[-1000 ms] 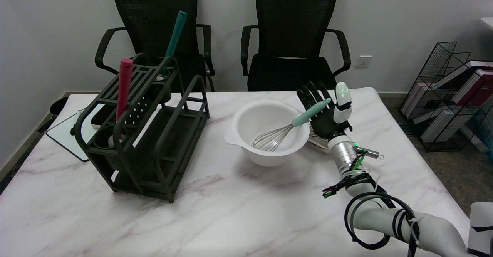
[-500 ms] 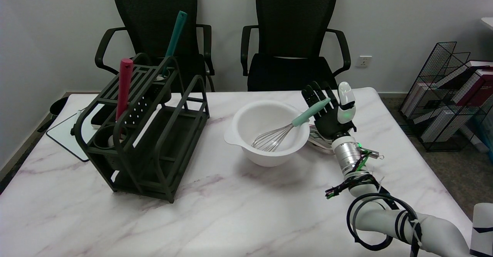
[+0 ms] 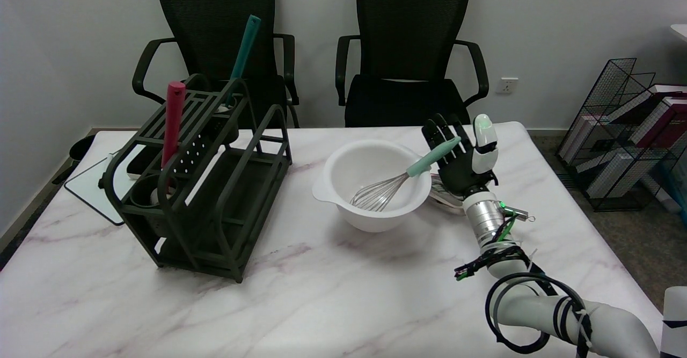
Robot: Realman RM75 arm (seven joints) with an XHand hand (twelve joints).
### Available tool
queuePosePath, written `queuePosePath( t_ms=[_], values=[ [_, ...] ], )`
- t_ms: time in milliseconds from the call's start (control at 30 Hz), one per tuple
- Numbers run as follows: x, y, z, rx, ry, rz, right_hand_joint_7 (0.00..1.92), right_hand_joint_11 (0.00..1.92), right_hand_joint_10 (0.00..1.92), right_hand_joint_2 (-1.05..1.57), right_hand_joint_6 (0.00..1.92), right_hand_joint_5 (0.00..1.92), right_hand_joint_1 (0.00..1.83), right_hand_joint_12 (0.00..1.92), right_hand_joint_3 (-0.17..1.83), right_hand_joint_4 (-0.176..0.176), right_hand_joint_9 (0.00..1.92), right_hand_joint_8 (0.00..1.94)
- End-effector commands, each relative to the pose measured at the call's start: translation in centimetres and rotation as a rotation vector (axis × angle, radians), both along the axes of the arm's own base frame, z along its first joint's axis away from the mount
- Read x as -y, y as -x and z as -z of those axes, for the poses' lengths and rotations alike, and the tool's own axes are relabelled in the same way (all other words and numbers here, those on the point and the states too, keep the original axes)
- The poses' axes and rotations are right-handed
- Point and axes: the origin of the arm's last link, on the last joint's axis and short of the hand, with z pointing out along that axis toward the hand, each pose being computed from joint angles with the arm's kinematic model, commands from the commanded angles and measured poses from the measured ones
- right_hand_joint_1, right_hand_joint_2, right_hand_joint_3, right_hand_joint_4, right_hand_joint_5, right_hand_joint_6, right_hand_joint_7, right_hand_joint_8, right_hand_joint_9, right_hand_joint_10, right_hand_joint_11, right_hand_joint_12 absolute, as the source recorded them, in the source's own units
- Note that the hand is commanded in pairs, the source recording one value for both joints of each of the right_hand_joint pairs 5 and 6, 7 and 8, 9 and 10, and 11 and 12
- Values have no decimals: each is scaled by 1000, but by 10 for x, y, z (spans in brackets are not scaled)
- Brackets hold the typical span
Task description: Pick up the whisk.
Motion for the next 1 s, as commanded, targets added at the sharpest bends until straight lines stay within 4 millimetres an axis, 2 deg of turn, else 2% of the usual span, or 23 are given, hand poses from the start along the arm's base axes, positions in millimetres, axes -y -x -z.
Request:
queuePosePath(
  t_ms=[33,67,100,200,600,833,867,900,933,1000],
  values=[
    [8,-29,13,55,-76,-144,437,313,459,283,40,40,854,313,607,0,459,437],
    [6,-23,12,49,-64,-114,437,313,459,294,40,40,852,313,605,0,459,437],
    [0,-4,11,27,-30,-14,437,314,459,298,41,41,851,314,605,0,459,437],
    [-1,-2,13,30,-30,-4,438,322,459,315,43,43,849,322,605,0,459,438],
    [3,-13,24,68,-57,-45,462,445,469,409,48,48,840,445,590,0,469,462],
    [3,-13,25,68,-59,-45,471,771,616,506,80,80,850,771,583,0,616,471],
    [10,-40,27,100,-108,-183,473,801,649,513,92,92,851,801,588,0,649,473],
    [9,-33,26,92,-93,-149,478,825,680,521,116,116,853,825,596,0,680,478],
    [3,-13,24,67,-57,-46,481,839,696,530,147,147,854,839,599,0,696,481],
    [3,-14,24,65,-56,-46,493,867,730,552,199,199,856,867,611,0,730,493]
  ],
)
